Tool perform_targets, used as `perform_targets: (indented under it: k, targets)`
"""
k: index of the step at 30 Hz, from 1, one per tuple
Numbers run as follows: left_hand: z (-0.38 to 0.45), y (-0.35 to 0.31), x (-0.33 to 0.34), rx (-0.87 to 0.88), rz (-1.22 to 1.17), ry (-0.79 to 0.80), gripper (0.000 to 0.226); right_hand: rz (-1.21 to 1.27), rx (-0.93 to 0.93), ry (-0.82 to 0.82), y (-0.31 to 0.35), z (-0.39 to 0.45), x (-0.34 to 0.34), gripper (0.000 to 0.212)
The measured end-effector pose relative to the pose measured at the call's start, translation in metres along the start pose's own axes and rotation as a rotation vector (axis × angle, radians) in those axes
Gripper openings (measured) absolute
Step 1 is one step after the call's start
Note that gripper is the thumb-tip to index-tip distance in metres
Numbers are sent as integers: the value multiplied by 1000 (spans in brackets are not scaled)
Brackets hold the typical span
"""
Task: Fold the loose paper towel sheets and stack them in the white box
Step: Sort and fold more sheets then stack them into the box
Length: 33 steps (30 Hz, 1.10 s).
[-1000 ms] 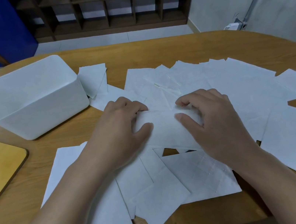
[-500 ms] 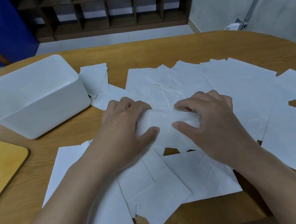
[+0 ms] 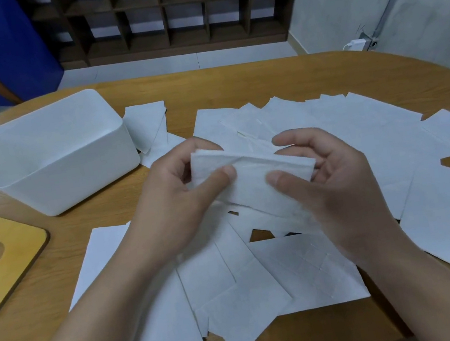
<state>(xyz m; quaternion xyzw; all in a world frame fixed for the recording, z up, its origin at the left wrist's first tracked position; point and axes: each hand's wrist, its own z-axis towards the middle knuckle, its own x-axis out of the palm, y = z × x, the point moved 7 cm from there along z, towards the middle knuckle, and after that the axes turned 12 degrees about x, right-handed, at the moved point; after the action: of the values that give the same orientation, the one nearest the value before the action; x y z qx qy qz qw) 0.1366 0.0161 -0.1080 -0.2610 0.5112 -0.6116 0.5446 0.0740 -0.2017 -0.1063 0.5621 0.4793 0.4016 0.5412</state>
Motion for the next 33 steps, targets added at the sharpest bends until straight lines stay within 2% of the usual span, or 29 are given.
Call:
perform_targets:
  k: [3,5,8,12,21,27,33]
  targets:
    - [-5,1,2,-23,-137,-67,10,86,25,13,-3,-1,10,42]
    - [-9,6,4,-44,-97,-85,14,49,18,11,-6,-2,15,41]
    - [-12,12,3,-71,-41,-113,30,-66,-25,-13,-7,-3,19,39]
    - [-15,14,0,-80,-60,-179,54,-107,-53,35,-6,-7,28,48]
    - [-15,4,11,-80,-170,-184,54,-140,-126,-22,1,-13,34,55]
    - [-15,9,10,-80,-167,-173,56,-182,-99,-33,-6,-11,34,51]
    - [-15,12,8,-79,-121,-191,58,-83,-43,-26,-10,-7,29,46]
